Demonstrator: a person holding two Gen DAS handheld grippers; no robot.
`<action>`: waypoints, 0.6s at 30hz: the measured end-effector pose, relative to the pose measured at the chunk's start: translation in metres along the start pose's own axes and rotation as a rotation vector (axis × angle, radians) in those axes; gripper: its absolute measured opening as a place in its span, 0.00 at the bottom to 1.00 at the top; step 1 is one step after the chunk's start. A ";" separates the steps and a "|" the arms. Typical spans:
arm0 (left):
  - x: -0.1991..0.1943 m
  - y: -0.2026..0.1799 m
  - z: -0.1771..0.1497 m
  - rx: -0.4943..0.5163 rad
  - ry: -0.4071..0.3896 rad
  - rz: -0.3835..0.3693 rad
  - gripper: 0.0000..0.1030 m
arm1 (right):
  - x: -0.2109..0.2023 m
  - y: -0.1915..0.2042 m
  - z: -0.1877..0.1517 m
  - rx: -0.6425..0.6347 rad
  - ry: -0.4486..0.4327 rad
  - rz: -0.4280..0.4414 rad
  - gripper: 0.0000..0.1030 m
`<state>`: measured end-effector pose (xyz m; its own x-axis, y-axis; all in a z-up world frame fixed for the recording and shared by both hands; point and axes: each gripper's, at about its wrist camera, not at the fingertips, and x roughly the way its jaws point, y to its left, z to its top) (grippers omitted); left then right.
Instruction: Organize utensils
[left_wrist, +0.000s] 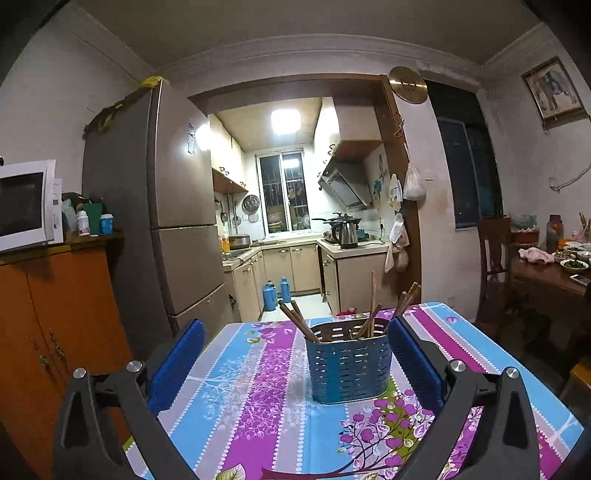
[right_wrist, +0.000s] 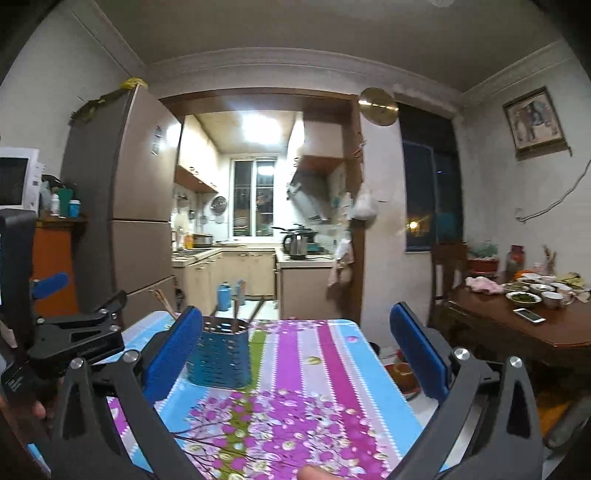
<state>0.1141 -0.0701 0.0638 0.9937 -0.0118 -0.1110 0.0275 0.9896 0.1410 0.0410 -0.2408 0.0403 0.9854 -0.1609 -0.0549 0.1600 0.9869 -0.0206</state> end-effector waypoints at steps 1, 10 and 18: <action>0.002 -0.001 0.001 0.000 0.002 0.001 0.96 | 0.000 -0.001 -0.003 0.000 0.004 -0.003 0.95; 0.007 -0.005 -0.012 0.018 0.040 0.007 0.96 | 0.003 0.003 -0.012 -0.025 0.026 -0.007 0.95; 0.008 -0.009 -0.016 0.034 0.041 0.015 0.96 | 0.008 0.006 -0.017 -0.037 0.065 0.004 0.95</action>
<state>0.1200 -0.0766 0.0454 0.9889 0.0091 -0.1486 0.0175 0.9841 0.1766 0.0488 -0.2361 0.0231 0.9800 -0.1588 -0.1195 0.1530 0.9866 -0.0570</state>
